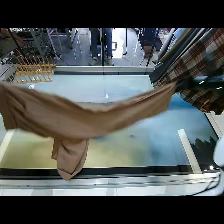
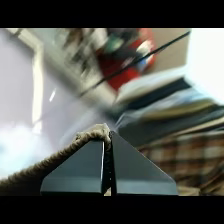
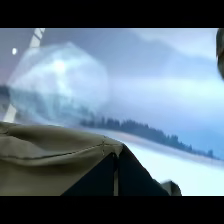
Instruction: Fold the clothes and pants, and hang the long-sleeved shirts on hangers.
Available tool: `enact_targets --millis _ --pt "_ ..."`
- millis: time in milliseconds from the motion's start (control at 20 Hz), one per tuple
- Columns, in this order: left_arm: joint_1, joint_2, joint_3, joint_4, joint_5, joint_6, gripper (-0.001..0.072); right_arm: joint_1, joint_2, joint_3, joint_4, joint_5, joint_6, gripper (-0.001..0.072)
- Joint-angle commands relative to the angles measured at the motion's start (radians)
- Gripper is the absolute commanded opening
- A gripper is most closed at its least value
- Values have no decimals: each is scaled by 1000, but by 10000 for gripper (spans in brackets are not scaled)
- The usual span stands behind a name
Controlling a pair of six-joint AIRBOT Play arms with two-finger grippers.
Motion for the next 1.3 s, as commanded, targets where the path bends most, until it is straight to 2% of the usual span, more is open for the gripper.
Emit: enact_targets --millis 0,150,300,400,500,550,600,700,800,900,950,1050,1250 --pt "45 97 149 -433 16 -1 15 -93 283 10 109 -77 64 11" --pt "108 169 228 -861 74 1 15 -222 507 10 124 -179 91 11" --pt "211 238 247 -1212 105 52 15 -376 680 10 122 -287 115 11" --pt "311 276 247 -1322 117 52 15 -486 765 10 121 -347 116 11" --pt "442 305 247 -1351 131 54 15 -582 822 10 109 -385 115 11" --pt "514 314 247 -1341 144 86 15 -619 837 10 102 -388 115 11" --pt "576 318 247 -1295 154 107 15 -647 847 10 83 -373 115 11" --pt "684 310 246 -1024 158 88 15 -657 844 10 73 -261 106 11" --pt "699 309 243 -593 157 -37 15 -657 832 -3 105 -50 106 12" --pt "629 312 241 -162 143 -171 15 -657 841 -59 151 148 108 11" --pt "578 312 235 -22 139 -186 15 -657 855 -100 139 215 109 11" --pt "480 308 193 116 139 -182 15 -657 899 -200 64 269 113 11" --pt "378 279 75 124 140 -67 14 -646 978 -438 26 265 113 10"
